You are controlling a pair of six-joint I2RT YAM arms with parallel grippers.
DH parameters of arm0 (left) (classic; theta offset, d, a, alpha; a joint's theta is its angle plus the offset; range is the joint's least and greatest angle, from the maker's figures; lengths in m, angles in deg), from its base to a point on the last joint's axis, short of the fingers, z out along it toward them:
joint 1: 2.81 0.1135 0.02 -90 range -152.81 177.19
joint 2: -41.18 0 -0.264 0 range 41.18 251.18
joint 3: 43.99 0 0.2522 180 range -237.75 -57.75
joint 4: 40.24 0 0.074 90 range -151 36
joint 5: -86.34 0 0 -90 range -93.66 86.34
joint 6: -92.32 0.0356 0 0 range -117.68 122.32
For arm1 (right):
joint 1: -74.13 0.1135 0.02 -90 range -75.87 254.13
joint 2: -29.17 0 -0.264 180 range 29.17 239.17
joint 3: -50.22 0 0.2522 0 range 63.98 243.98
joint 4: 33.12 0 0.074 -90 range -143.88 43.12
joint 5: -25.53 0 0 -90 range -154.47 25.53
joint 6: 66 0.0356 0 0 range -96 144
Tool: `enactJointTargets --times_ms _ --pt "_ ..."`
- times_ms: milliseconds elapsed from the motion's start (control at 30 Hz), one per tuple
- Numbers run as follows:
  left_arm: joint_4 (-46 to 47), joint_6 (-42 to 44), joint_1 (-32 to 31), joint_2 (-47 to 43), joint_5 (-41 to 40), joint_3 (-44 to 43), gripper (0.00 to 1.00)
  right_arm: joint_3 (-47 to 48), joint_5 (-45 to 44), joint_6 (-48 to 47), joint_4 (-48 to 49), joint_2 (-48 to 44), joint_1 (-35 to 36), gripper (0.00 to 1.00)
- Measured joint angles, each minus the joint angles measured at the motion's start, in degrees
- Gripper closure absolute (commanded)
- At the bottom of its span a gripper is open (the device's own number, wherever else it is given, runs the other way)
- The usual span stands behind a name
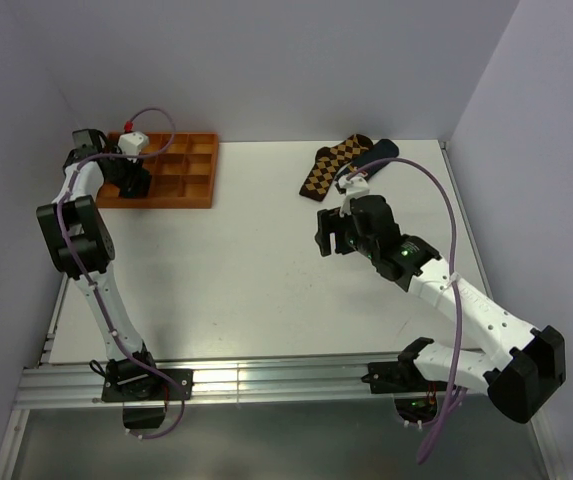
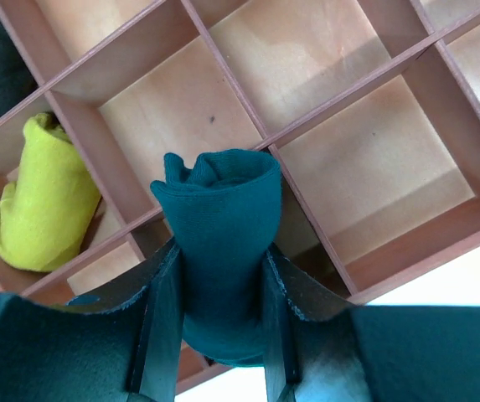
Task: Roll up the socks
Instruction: Place the sock in the storage box.
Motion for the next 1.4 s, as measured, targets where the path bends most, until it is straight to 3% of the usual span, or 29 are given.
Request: enactJointTargets --times_ms 767,1233,1400 --pt "-0.92 6.03 -0.44 4.11 -1.4 -1.01 1.0 1.68 0.17 -0.9 -0.81 3.39 0.0 0.21" --pt "-6.75 6.97 -1.31 6.8 -5.33 -6.34 1.0 2.08 0.63 -1.36 -0.87 5.01 0.0 0.22" --pt "-7.8 6.99 -1.75 7.56 -6.71 -7.5 0.72 2.08 0.79 -1.51 -0.87 5.22 0.0 0.23"
